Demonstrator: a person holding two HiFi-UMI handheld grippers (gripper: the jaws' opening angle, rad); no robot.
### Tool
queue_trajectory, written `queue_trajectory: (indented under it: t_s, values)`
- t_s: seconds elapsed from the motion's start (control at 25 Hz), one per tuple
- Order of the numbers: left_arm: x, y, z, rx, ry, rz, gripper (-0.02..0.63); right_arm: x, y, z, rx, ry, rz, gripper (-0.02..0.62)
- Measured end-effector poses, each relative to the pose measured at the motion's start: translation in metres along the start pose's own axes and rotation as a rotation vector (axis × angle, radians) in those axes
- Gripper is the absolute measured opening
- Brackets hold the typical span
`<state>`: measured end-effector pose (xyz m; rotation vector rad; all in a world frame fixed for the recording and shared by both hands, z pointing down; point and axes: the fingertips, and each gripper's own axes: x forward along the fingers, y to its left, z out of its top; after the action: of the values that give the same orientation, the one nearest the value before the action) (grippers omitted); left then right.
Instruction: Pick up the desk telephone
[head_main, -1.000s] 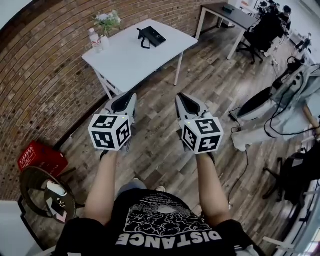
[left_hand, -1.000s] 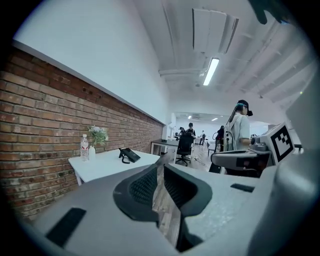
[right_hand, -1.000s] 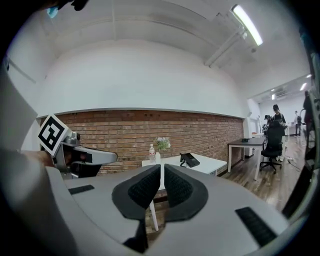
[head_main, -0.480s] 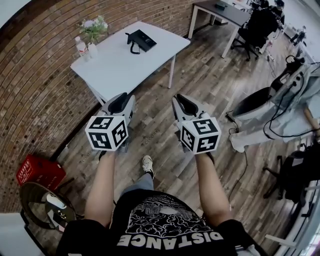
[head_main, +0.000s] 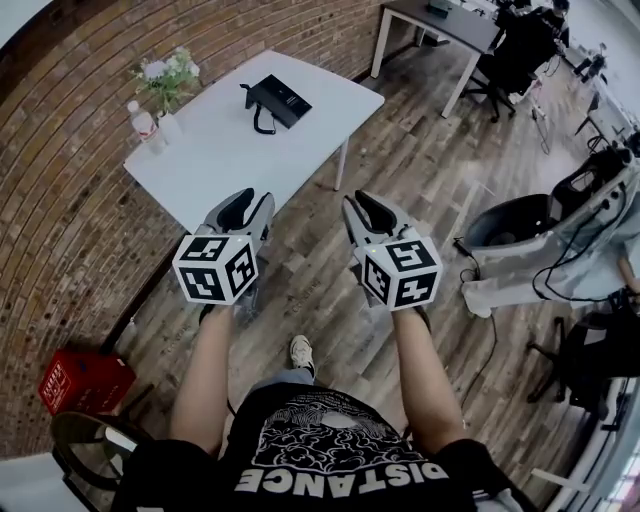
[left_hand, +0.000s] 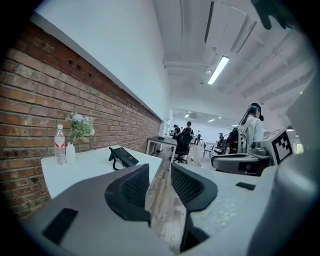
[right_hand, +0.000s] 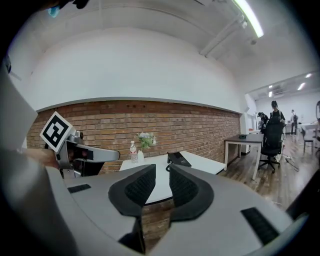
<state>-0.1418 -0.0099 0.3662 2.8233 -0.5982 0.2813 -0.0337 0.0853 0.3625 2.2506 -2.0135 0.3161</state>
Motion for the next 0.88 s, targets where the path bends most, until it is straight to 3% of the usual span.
queue_trajectory:
  t_s: [0.44,0.88]
  values:
    - [0.076,0.08,0.02,-0.056,0.015,-0.029,0.161,0.103,-0.021,0.016,-0.002,0.034,-0.005,0.09]
    - [0.113,0.11,0.023,-0.054,0.024,-0.01,0.209,0.15,-0.038,0.014,0.01,0.045,0.013,0.144]
